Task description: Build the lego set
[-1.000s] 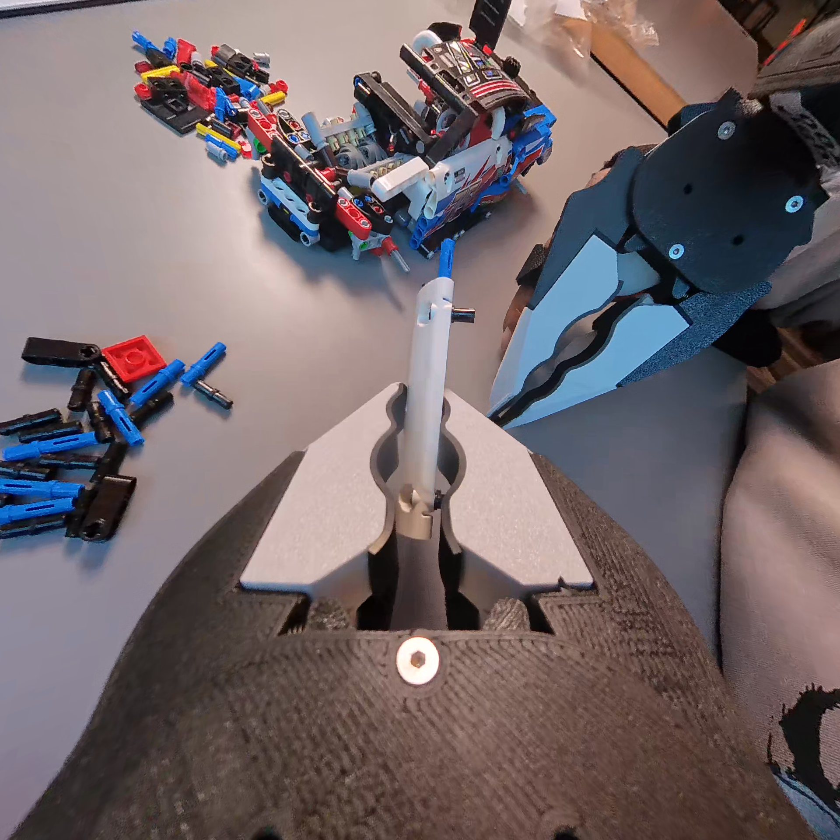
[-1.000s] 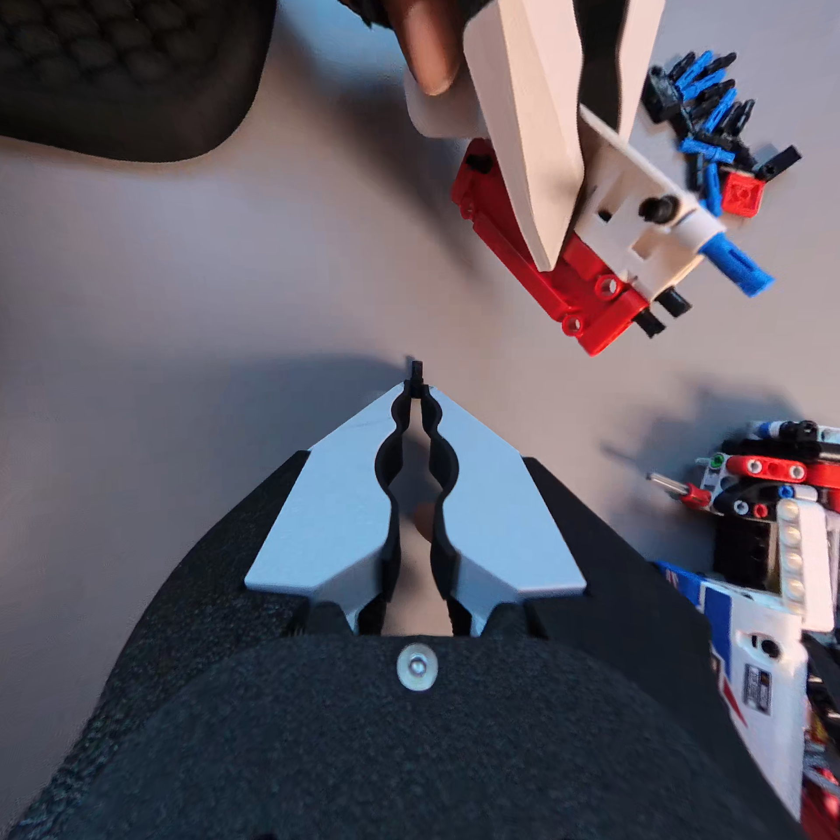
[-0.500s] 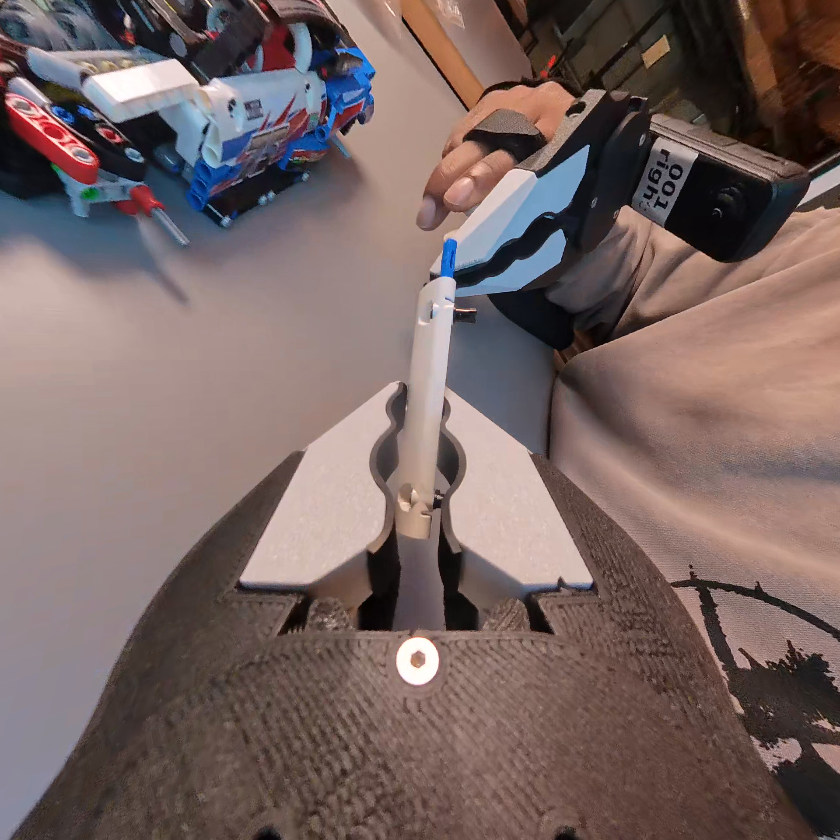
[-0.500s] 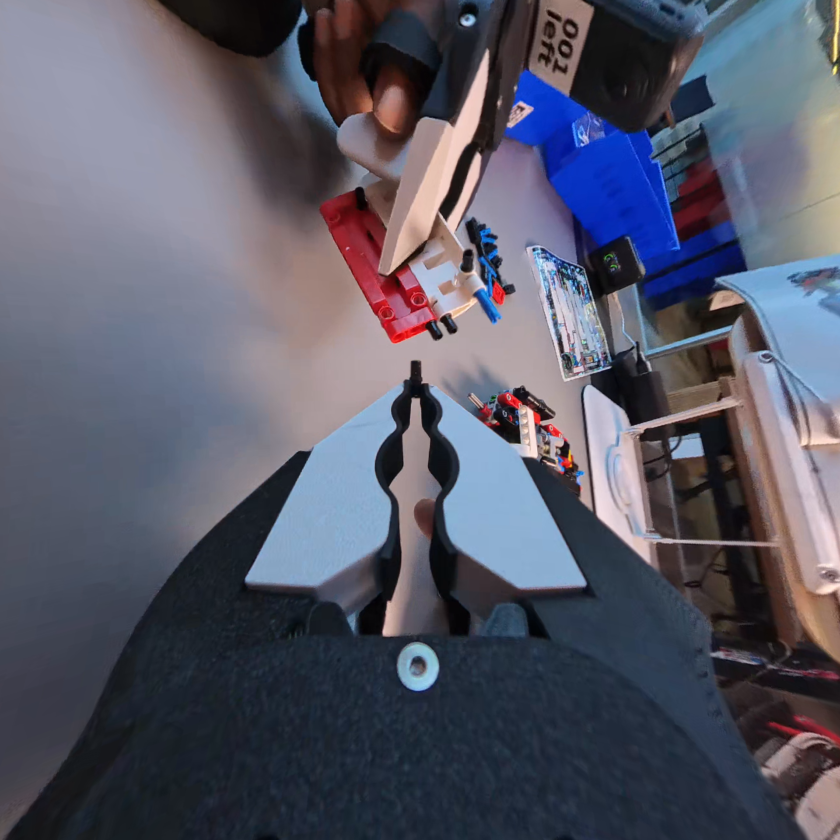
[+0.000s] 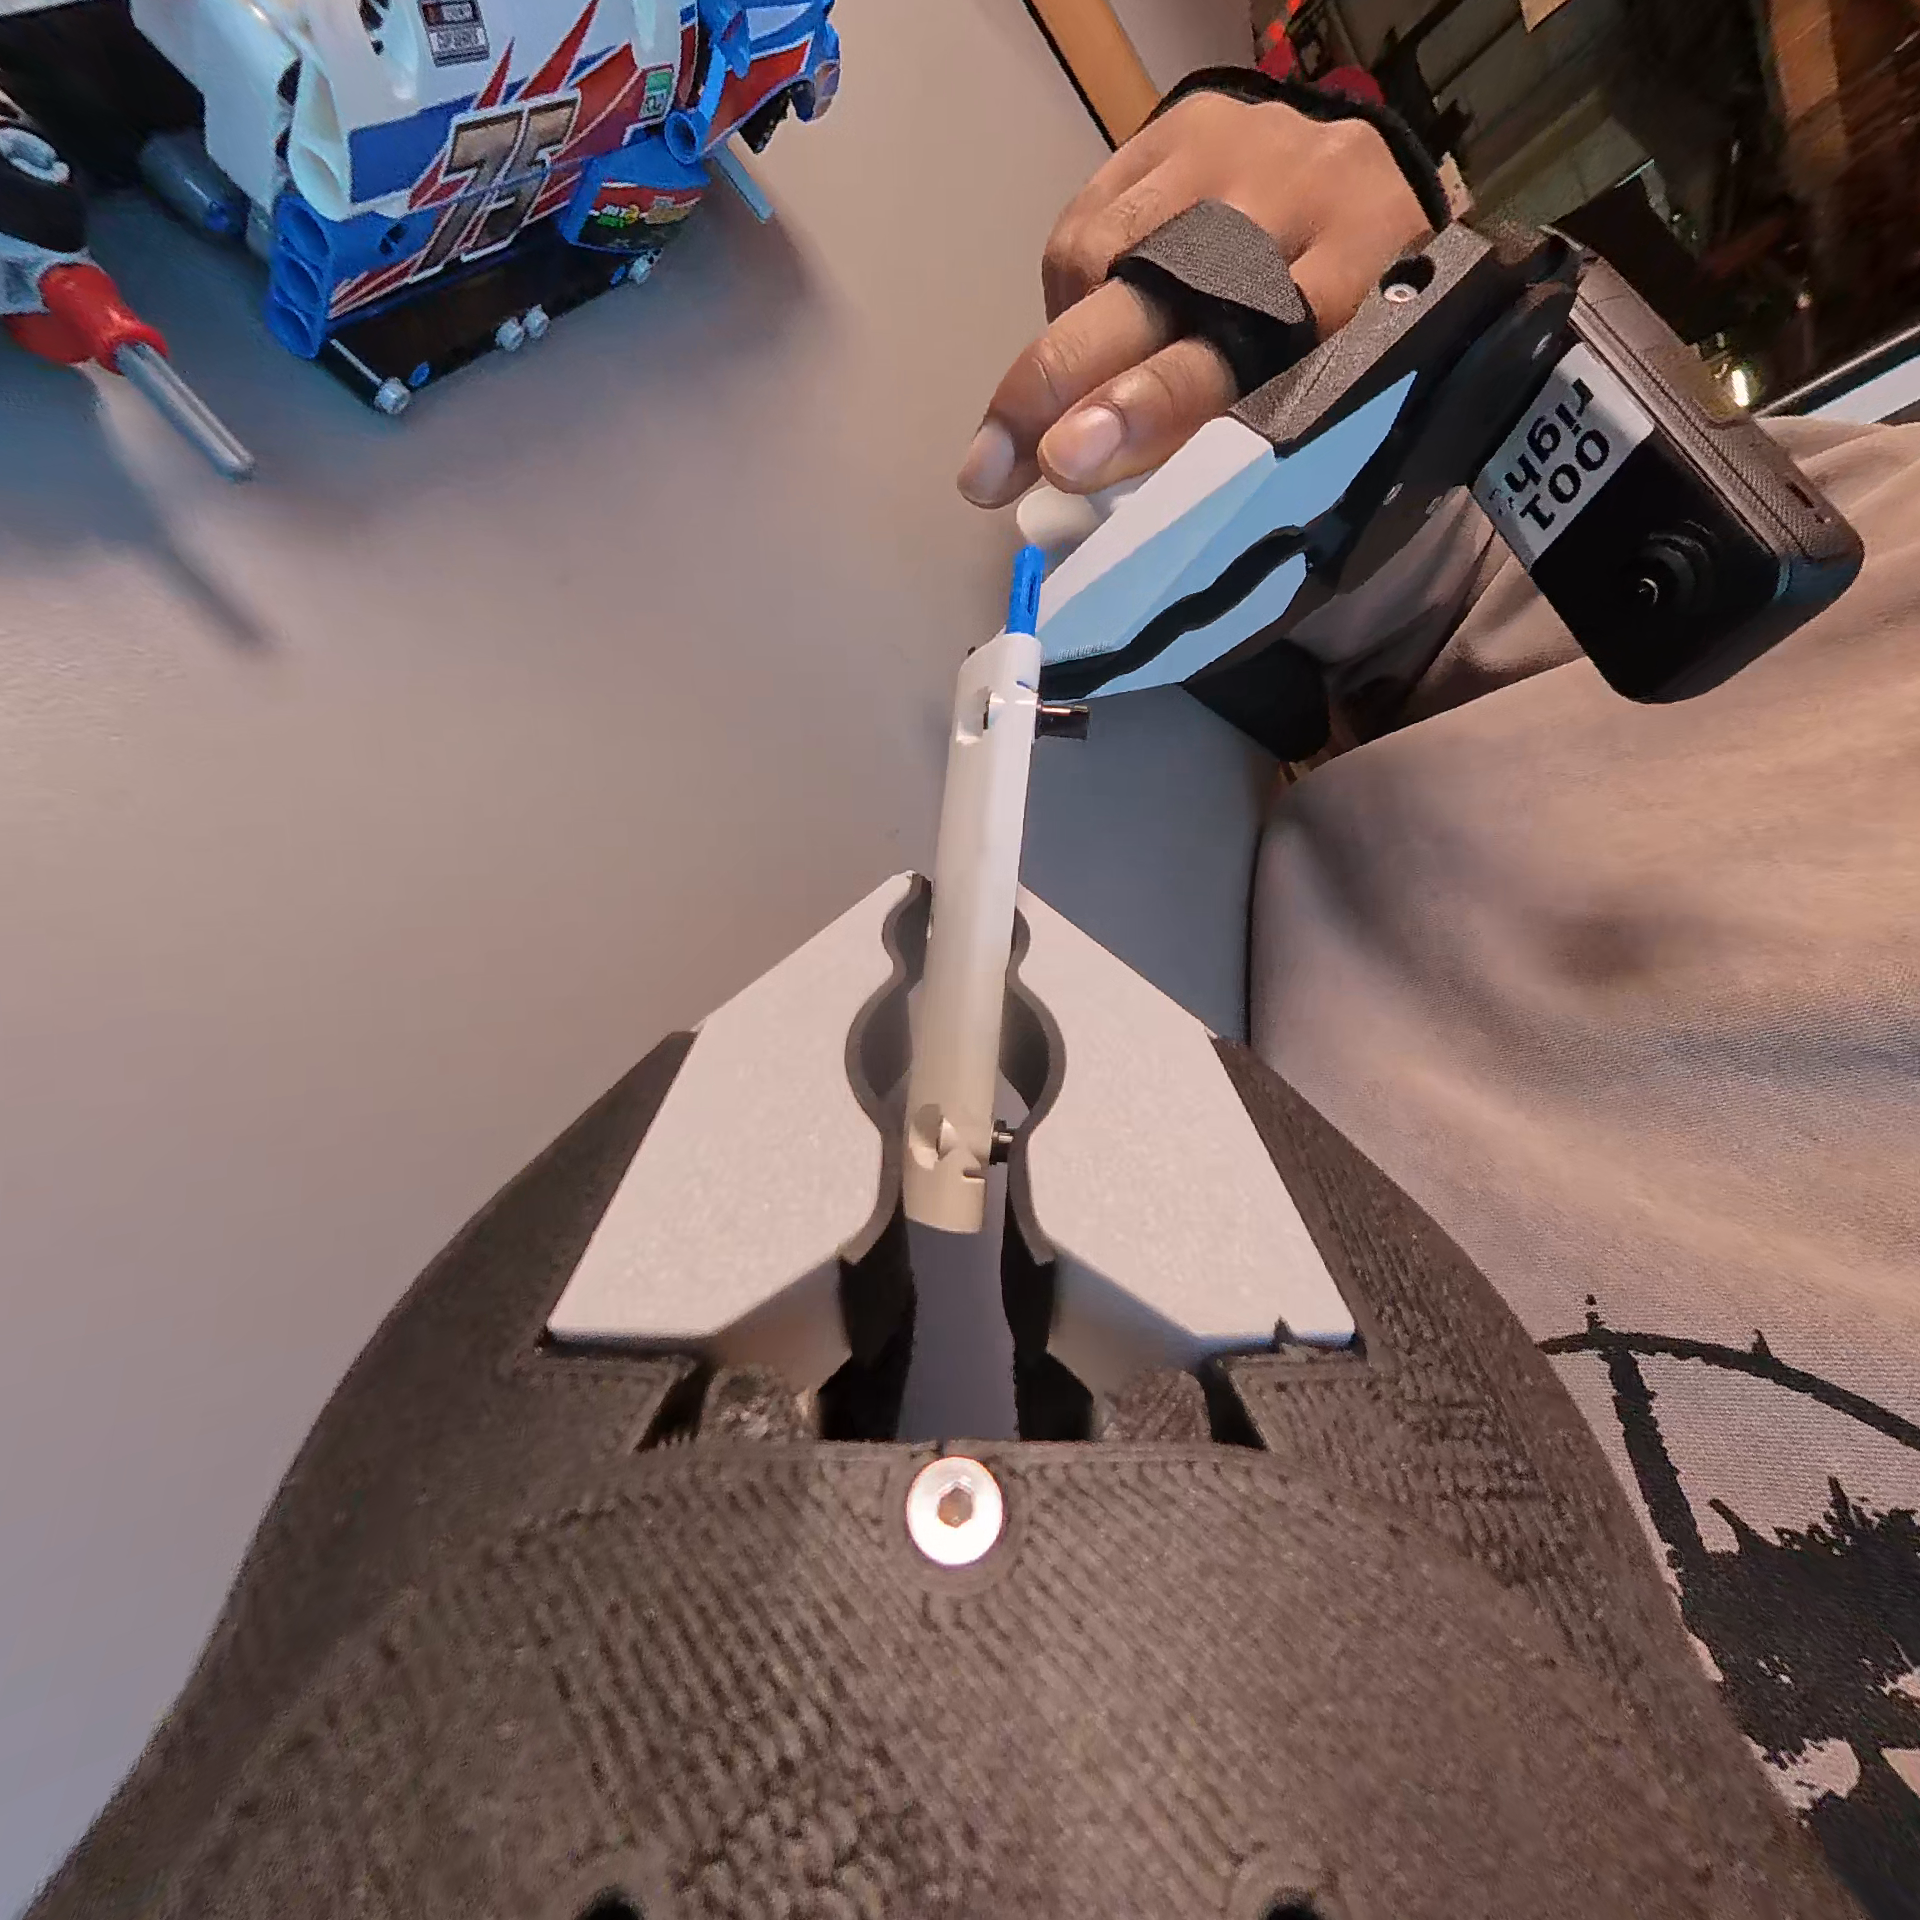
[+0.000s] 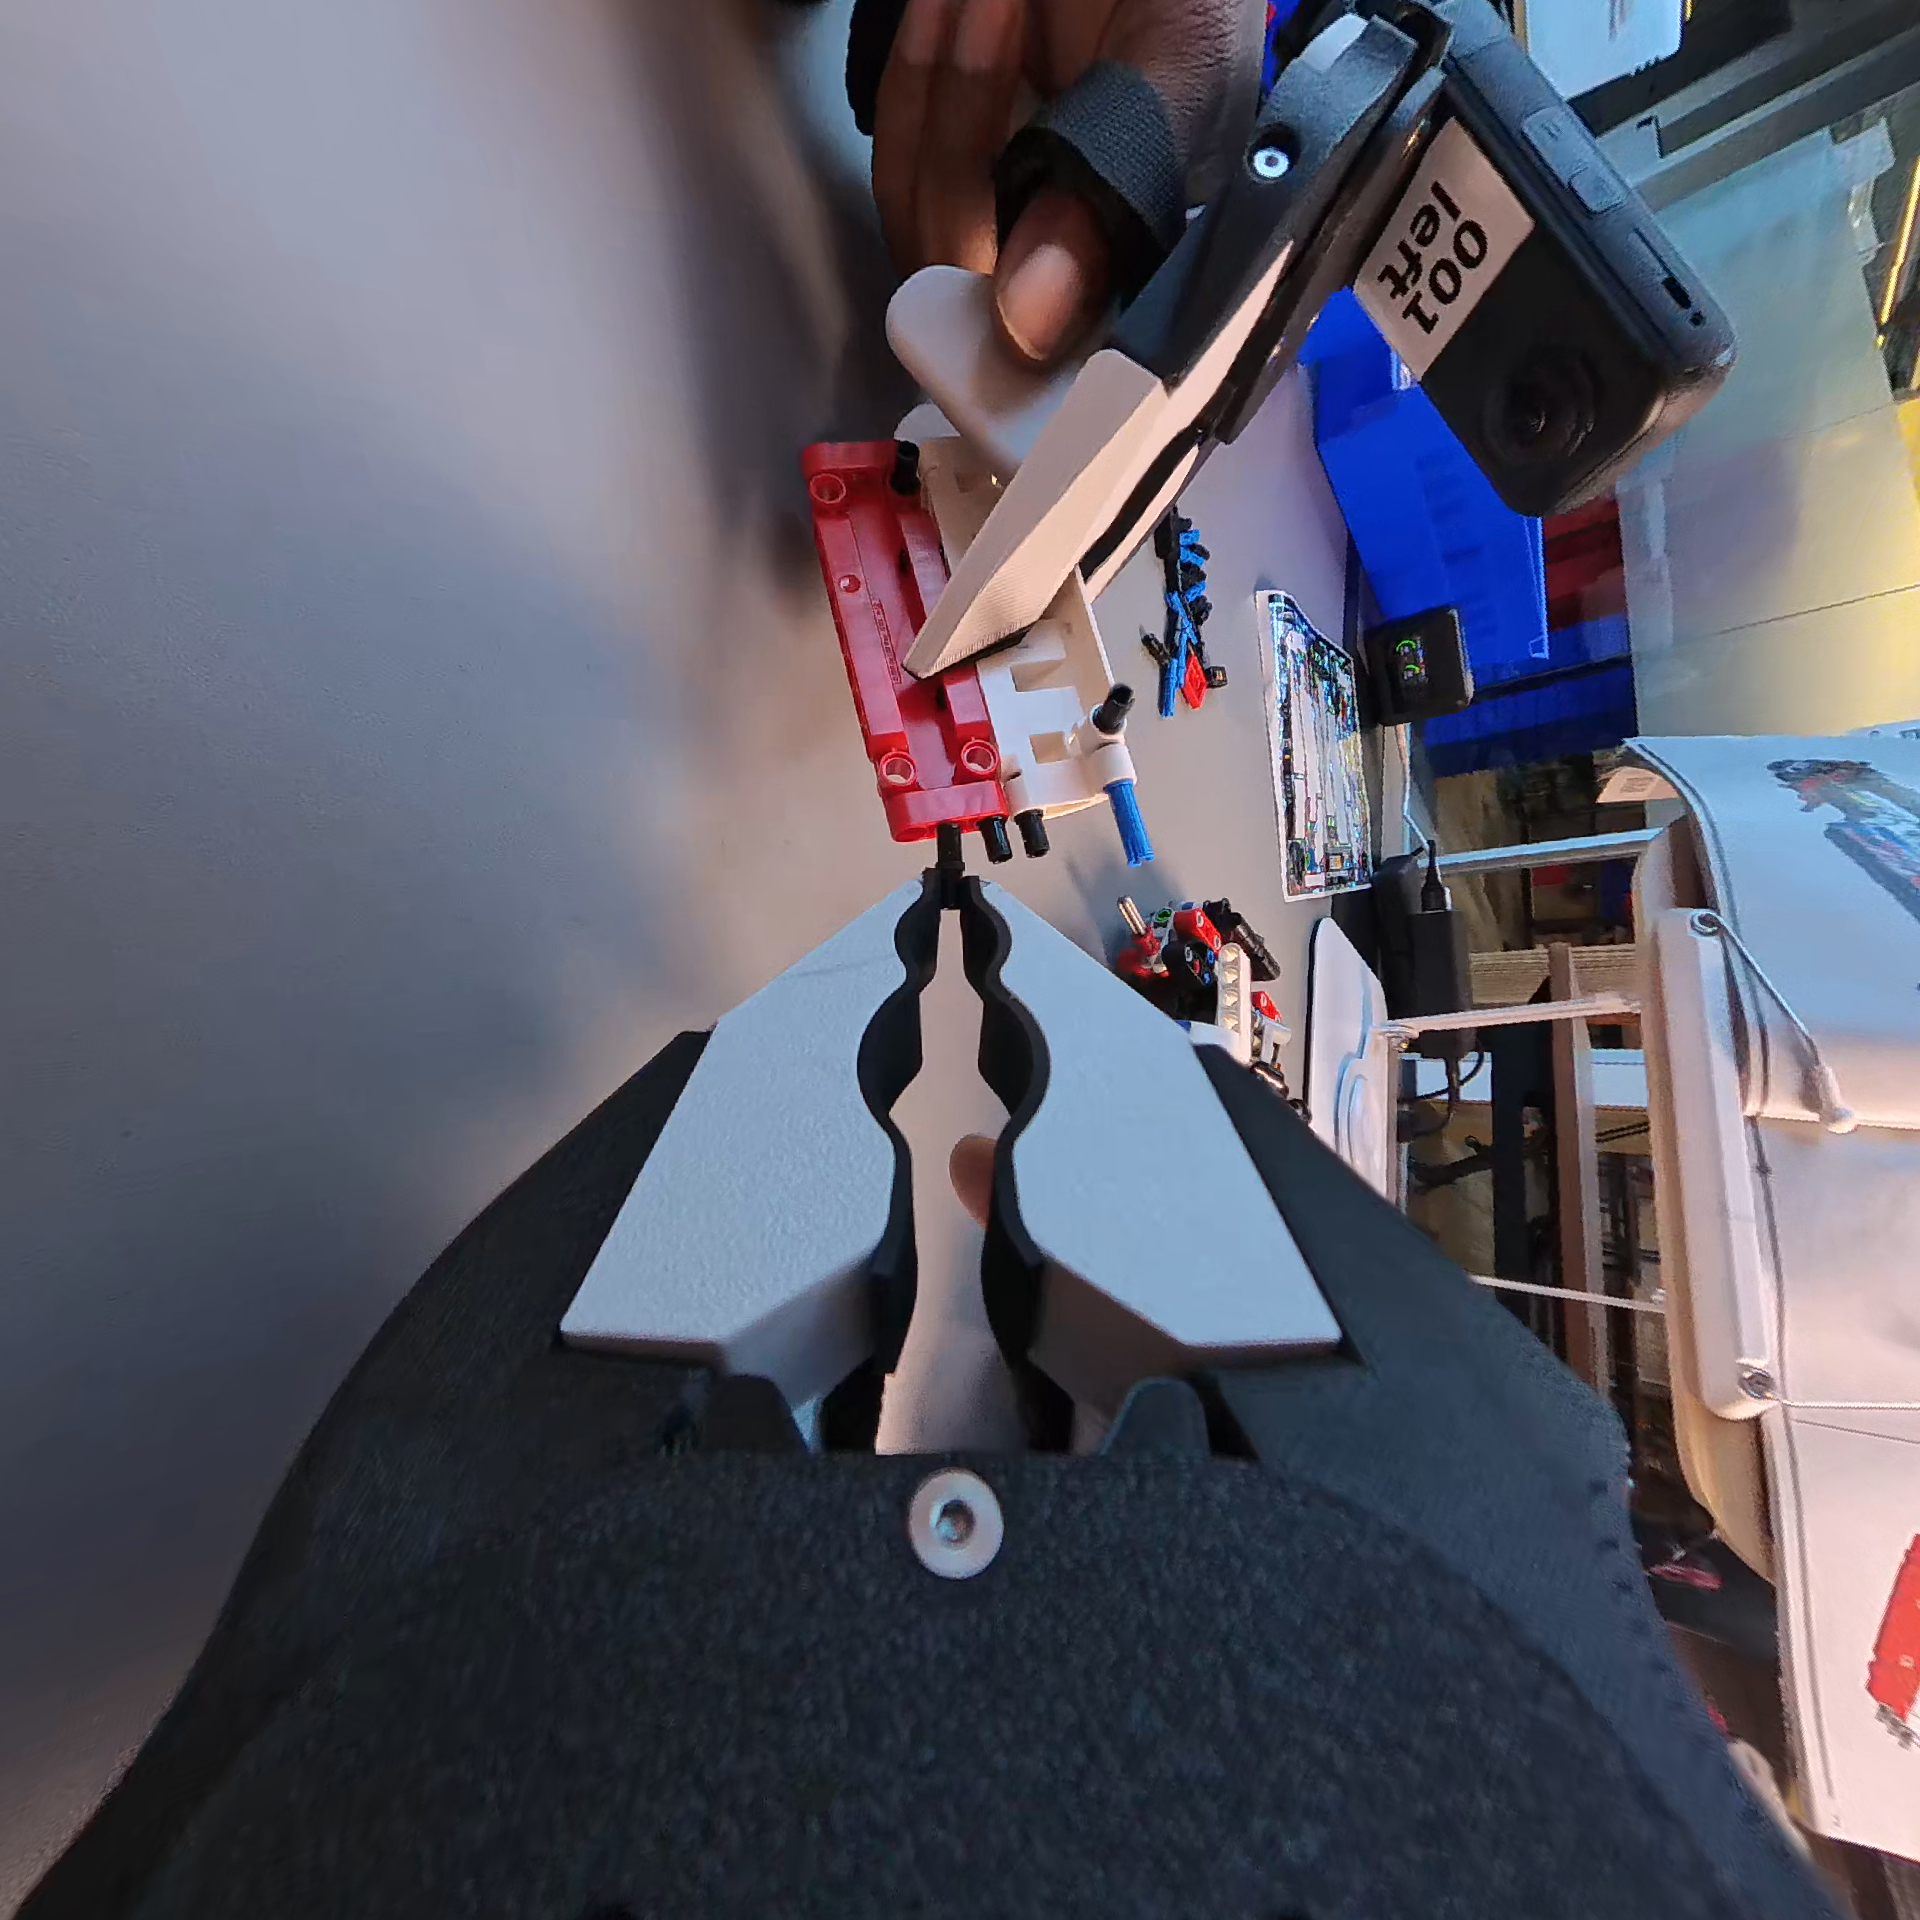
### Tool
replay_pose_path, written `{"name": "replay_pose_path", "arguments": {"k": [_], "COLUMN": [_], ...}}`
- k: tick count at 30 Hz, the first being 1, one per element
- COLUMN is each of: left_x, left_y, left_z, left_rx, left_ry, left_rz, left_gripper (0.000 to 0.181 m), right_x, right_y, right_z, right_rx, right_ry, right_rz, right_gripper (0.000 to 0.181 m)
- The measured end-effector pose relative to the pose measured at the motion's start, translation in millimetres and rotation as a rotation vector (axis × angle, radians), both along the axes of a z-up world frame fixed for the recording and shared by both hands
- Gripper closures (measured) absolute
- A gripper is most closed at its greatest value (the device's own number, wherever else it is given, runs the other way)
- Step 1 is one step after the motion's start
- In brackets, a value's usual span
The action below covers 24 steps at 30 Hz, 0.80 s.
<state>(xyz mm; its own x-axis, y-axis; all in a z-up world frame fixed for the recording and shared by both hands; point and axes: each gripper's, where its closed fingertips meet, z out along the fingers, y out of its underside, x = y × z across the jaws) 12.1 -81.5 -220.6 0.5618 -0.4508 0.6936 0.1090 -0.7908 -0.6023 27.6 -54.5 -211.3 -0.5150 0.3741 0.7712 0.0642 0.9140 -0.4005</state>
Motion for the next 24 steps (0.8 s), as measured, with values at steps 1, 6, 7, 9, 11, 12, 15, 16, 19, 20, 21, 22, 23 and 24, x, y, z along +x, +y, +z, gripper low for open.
{"name": "replay_pose_path", "arguments": {"k": [1, 6, 7, 9, 11, 12, 15, 16, 19, 20, 21, 22, 23, 24], "left_x": [-0.1, -0.5, -1.0, -1.8, -2.7, -3.2, -3.5, -2.9, -0.3, 1.2, 5.4, 11.4, 15.3, 18.2], "left_y": [0.3, 2.0, 2.7, 3.7, 4.7, 5.2, 6.0, 5.8, 5.2, 6.1, 7.3, 7.7, 8.6, 9.1], "left_z": [-0.2, -5.1, -5.3, -5.5, -6.4, -7.1, -8.6, -8.5, -7.6, -6.6, -2.6, 1.7, 2.8, 3.7], "left_rx": [-0.005, -0.020, -0.024, -0.026, -0.026, -0.023, -0.006, 0.000, 0.017, 0.024, 0.038, 0.056, 0.070, 0.083], "left_ry": [-0.001, 0.030, 0.031, 0.032, 0.050, 0.070, 0.125, 0.129, 0.125, 0.123, 0.106, 0.097, 0.121, 0.144], "left_rz": [0.002, 0.011, 0.017, 0.026, 0.035, 0.038, 0.039, 0.036, 0.025, 0.025, 0.018, -0.001, -0.017, -0.034], "left_gripper": [0.173, 0.173, 0.173, 0.173, 0.173, 0.173, 0.173, 0.173, 0.173, 0.173, 0.173, 0.173, 0.173, 0.173], "right_x": [-0.4, -2.6, -3.1, -3.8, -4.6, -4.8, -4.0, -3.2, 0.6, 1.3, 1.7, 1.6, 0.7, -0.3], "right_y": [0.4, 3.5, 3.9, 4.9, 5.1, 5.1, 3.5, 2.7, -2.9, -6.6, -13.2, -20.3, -24.7, -26.8], "right_z": [-0.1, -6.9, -7.2, -6.8, -7.1, -7.7, -8.1, -7.8, -3.9, -1.3, 0.9, 1.3, -0.3, -0.6], "right_rx": [0.015, 0.105, 0.122, 0.142, 0.174, 0.188, 0.179, 0.168, 0.092, 0.062, 0.028, 0.006, 0.016, 0.027], "right_ry": [0.002, -0.032, -0.032, -0.037, -0.039, -0.042, -0.047, -0.047, -0.042, -0.037, -0.033, -0.038, -0.044, -0.042], "right_rz": [0.000, -0.018, -0.016, -0.019, -0.018, -0.018, -0.012, -0.008, 0.013, 0.021, 0.039, 0.054, 0.064, 0.071], "right_gripper": [0.181, 0.181, 0.181, 0.181, 0.180, 0.181, 0.181, 0.181, 0.181, 0.181, 0.181, 0.181, 0.181, 0.181]}}
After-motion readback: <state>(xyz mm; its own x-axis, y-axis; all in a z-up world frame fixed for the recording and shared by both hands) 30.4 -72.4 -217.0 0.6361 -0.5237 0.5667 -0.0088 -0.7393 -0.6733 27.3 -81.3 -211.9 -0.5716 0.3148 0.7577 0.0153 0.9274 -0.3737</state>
